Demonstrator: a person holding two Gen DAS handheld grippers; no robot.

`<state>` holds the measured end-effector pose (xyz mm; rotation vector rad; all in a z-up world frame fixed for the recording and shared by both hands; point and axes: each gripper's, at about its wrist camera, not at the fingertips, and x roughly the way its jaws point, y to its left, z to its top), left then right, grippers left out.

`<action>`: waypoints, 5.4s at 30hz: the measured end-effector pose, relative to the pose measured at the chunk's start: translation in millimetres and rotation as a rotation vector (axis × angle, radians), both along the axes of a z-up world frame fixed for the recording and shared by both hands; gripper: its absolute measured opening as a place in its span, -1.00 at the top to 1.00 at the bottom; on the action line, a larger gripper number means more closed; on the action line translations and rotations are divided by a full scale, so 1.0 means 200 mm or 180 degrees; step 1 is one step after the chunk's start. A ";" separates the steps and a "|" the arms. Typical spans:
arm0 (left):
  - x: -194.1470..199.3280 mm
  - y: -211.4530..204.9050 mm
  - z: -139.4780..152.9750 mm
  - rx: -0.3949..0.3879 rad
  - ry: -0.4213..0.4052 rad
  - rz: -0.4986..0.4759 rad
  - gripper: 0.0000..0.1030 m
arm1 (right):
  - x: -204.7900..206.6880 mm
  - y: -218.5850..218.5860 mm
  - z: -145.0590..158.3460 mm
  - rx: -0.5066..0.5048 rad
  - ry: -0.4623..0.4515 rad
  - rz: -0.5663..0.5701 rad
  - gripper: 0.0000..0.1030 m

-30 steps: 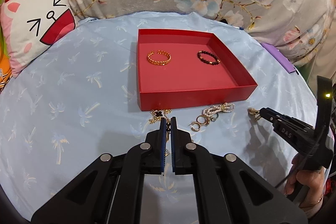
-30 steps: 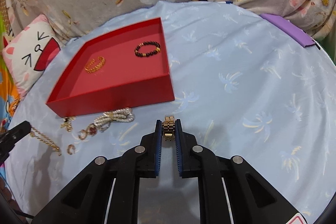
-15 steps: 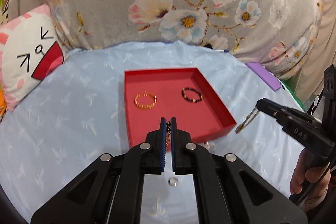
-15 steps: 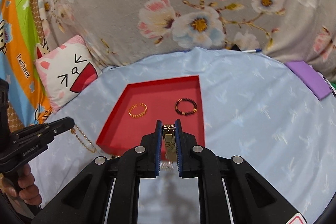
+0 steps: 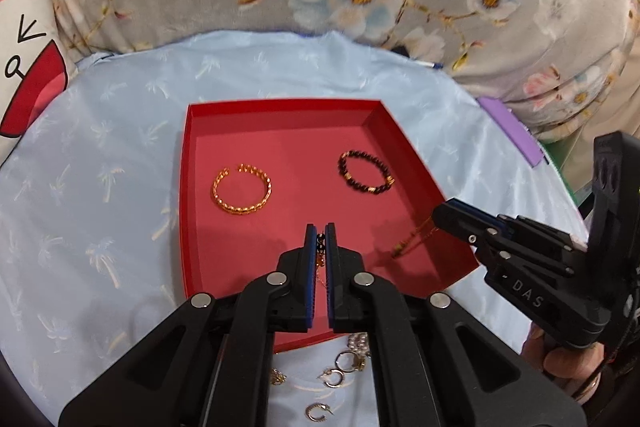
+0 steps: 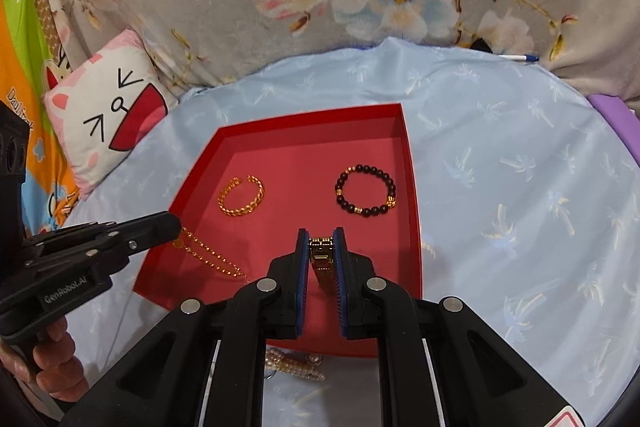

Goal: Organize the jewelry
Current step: 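Carry the chain with the left gripper while the right gripper carries the watch over the red box, then open the left gripper to drop the chain while the right gripper releases the watch into the box, then grasp the gold black-clover necklace with the left gripper while the right gripper grasps the pearl bracelet, then carry the clover necklace with the left gripper while the right gripper carries the pearl bracelet over the box, then open both grippers to drop the necklace and pearl bracelet into the box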

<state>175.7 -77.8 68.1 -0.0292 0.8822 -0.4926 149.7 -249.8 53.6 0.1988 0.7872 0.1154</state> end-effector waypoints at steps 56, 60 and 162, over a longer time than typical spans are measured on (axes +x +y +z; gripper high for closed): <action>-0.52 0.30 -0.31 0.0506 -0.0032 0.0730 -0.18 | -0.51 0.04 -0.26 0.0079 0.0045 -0.0080 0.33; -0.52 0.30 -0.33 0.0495 -0.0010 0.0715 -0.18 | -0.40 0.07 -0.29 -0.0024 0.0084 0.0018 0.17; 0.28 -0.07 -0.02 0.0086 -0.0188 0.0289 0.72 | 0.19 0.13 -0.12 0.0045 -0.0182 0.0198 0.86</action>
